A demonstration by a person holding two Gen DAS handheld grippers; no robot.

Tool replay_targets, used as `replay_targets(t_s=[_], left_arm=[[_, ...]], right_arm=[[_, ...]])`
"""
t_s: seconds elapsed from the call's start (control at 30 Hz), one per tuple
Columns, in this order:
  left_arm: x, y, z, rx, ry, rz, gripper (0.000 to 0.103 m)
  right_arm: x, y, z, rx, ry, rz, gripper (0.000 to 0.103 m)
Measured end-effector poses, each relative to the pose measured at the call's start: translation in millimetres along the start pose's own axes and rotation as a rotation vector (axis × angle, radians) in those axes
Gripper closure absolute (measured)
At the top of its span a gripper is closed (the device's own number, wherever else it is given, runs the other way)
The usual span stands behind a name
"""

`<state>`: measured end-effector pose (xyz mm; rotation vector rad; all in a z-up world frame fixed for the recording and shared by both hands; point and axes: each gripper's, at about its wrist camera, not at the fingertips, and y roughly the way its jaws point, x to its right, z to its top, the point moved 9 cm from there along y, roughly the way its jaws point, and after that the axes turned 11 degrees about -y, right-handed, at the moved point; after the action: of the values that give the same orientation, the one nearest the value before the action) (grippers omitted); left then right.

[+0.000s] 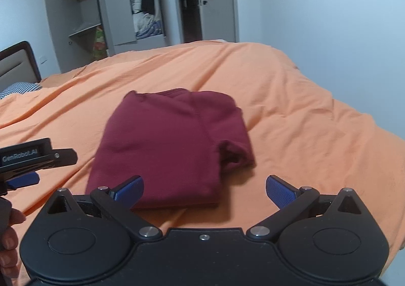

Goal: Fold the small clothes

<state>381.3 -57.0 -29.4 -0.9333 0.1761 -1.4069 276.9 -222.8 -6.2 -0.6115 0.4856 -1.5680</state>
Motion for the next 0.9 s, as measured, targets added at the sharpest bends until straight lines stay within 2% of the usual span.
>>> replay_targets(t_s=[0.23,0.47,0.9], left_arm=[[-13.5,-1.9,4.2,0.020,0.020,0.053,0.000],[-20.0,6.2,3.3,-0.008,0.023,0.080,0.000],[-8.5,26.2,11.7,-0.018,0.061,0.092,0.000]], right_arm=[[-9.4,1.4,6.3,0.002,-0.012,0.003,0.001],[-6.9,11.2,4.7,-0.017,-0.005,-0.001,0.001],[17.5,33.4,11.0,-0.024,0.066,-0.020,0.001]])
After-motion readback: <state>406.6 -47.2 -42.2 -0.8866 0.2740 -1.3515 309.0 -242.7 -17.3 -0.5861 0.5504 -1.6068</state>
